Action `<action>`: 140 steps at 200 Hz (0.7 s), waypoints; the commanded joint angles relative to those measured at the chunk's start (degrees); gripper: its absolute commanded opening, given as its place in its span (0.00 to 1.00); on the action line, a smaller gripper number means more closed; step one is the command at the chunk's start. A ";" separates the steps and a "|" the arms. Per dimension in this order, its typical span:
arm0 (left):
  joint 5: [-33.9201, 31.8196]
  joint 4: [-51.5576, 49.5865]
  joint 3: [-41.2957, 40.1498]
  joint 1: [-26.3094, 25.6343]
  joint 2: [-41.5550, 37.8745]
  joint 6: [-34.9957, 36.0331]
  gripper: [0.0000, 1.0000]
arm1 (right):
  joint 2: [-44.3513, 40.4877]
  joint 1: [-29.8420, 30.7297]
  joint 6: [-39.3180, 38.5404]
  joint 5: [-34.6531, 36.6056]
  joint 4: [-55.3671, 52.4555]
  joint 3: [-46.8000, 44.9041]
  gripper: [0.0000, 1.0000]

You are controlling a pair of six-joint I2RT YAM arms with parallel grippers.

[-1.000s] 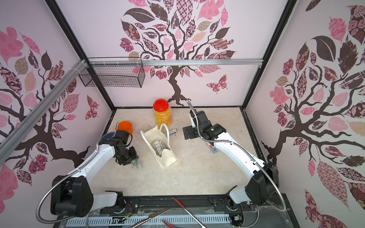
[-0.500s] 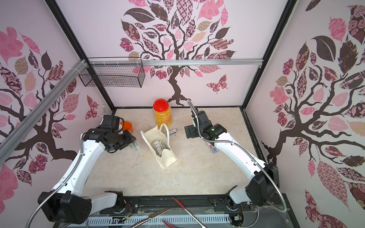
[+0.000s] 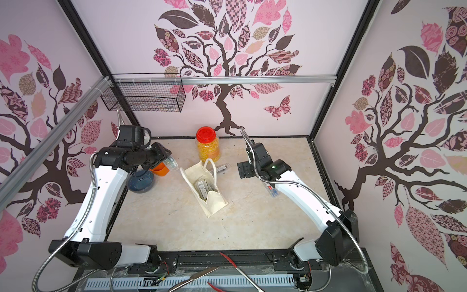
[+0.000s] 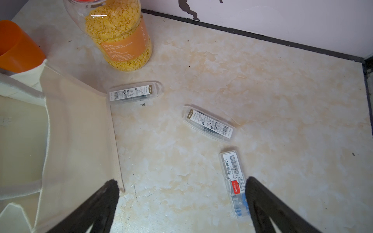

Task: Put the compass set into the canvas bag
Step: Place the compass set in the canvas bag.

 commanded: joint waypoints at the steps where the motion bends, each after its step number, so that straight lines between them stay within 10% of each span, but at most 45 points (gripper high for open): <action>1: 0.46 0.91 5.04 -1.44 1.80 -0.67 0.34 | -2.14 -0.62 -0.26 1.08 -0.47 -0.50 1.00; 140: -1.24 6.92 0.41 -15.36 8.65 -8.94 0.33 | -1.55 -4.63 4.37 -4.85 2.59 -6.94 1.00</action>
